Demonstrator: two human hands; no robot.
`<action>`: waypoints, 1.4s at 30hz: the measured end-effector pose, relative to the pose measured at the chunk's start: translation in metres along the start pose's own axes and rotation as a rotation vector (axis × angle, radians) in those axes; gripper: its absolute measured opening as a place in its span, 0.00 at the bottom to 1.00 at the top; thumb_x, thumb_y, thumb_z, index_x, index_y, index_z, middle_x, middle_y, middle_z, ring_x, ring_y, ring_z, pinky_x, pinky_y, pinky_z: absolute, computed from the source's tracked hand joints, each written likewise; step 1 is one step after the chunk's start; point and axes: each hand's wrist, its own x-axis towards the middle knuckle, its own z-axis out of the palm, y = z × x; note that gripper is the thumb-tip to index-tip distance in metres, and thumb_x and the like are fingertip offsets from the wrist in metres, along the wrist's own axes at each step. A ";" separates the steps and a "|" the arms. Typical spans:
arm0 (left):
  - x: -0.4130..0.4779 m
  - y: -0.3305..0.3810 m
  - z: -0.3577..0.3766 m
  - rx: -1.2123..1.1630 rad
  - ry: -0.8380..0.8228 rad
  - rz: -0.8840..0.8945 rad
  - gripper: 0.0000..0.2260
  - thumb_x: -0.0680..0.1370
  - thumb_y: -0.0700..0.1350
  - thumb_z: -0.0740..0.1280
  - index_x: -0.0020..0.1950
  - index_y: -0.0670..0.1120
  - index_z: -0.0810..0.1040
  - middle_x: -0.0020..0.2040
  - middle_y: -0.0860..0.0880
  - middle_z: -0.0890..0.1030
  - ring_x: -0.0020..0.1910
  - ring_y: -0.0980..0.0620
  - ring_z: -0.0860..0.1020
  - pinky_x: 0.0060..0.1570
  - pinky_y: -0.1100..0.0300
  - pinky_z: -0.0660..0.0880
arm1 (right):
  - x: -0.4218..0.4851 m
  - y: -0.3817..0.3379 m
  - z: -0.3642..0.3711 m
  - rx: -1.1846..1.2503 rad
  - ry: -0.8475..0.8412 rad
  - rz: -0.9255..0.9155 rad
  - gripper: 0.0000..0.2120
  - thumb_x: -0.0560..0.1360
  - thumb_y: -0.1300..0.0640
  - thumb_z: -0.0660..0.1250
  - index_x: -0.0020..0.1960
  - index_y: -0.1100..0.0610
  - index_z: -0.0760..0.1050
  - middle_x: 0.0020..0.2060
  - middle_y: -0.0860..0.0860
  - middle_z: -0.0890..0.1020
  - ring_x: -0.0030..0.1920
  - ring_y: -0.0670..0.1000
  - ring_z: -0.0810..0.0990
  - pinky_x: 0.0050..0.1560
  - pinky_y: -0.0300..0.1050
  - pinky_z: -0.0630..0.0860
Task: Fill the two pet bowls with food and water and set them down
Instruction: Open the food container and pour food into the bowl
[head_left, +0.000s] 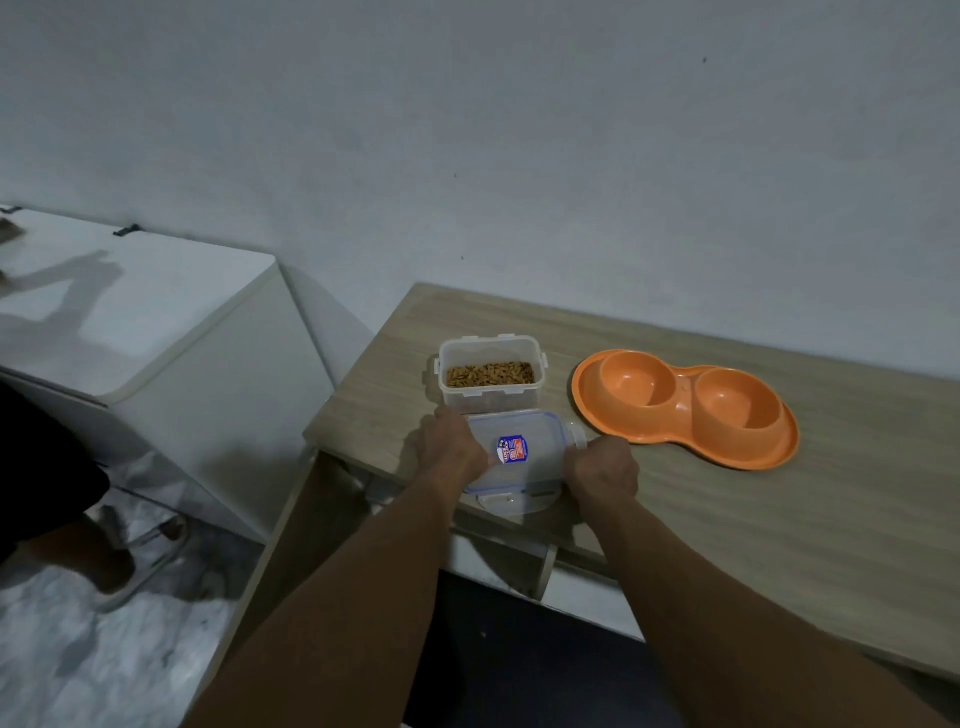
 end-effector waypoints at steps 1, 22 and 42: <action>0.003 0.000 0.001 0.015 0.004 -0.007 0.32 0.67 0.53 0.78 0.66 0.43 0.70 0.62 0.44 0.76 0.61 0.45 0.75 0.57 0.54 0.73 | 0.003 -0.001 0.001 -0.006 -0.007 -0.006 0.16 0.76 0.53 0.66 0.59 0.62 0.76 0.56 0.61 0.80 0.57 0.62 0.79 0.57 0.55 0.77; 0.032 0.028 -0.041 -0.255 0.178 -0.163 0.18 0.81 0.46 0.59 0.67 0.38 0.69 0.66 0.37 0.73 0.64 0.39 0.73 0.57 0.51 0.71 | 0.030 -0.064 0.010 -0.036 0.028 -0.306 0.16 0.79 0.55 0.62 0.62 0.63 0.75 0.58 0.60 0.81 0.59 0.61 0.78 0.57 0.51 0.73; 0.071 0.064 -0.076 -0.281 0.213 -0.044 0.15 0.76 0.44 0.69 0.60 0.39 0.78 0.57 0.40 0.81 0.54 0.41 0.81 0.42 0.55 0.76 | 0.039 -0.116 0.003 0.360 -0.081 -0.209 0.13 0.77 0.48 0.61 0.56 0.55 0.76 0.53 0.57 0.82 0.55 0.60 0.80 0.60 0.61 0.77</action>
